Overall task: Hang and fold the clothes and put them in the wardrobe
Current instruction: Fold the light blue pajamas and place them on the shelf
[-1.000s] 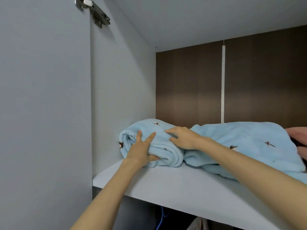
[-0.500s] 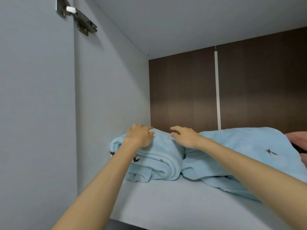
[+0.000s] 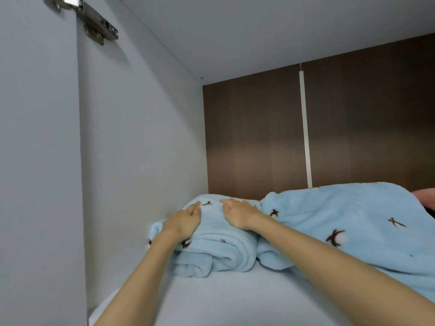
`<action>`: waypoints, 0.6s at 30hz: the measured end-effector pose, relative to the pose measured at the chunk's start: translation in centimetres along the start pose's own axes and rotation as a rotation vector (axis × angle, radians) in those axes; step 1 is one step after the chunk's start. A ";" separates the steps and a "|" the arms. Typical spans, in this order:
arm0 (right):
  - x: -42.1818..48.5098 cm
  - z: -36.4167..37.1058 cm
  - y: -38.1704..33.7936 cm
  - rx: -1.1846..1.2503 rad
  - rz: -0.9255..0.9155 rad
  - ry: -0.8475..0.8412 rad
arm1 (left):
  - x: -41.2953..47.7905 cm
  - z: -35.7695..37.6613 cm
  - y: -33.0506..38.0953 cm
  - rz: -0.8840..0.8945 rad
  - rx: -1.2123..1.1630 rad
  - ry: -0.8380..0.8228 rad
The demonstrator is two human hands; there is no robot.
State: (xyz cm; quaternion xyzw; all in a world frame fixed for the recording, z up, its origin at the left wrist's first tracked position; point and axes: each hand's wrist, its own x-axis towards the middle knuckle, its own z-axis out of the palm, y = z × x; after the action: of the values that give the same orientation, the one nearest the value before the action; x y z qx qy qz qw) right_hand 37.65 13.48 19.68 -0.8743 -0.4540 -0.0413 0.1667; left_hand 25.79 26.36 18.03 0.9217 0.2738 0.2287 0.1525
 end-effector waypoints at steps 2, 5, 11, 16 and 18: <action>-0.8 -1.0 0.0 -0.023 -0.018 -0.042 | -0.6 0.0 0.5 -0.008 0.044 0.058; -2.8 -3.2 0.5 -0.063 -0.027 0.059 | -1.6 -0.7 1.9 -0.025 0.195 0.154; -7.3 -8.4 4.5 -0.322 0.154 0.144 | -3.5 -1.8 9.0 0.122 0.153 0.260; -10.8 -11.4 10.8 -0.435 0.429 0.082 | -3.6 0.5 17.1 0.298 0.075 0.137; -11.8 -11.5 13.5 -0.386 0.420 0.101 | -3.3 2.1 19.8 0.338 0.033 0.062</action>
State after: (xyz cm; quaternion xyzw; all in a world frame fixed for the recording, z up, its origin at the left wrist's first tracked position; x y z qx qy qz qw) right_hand 42.54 -6.68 24.41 -0.9616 -0.2377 -0.1348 0.0244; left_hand 33.06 8.23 23.16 0.9495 0.1231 0.2750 0.0881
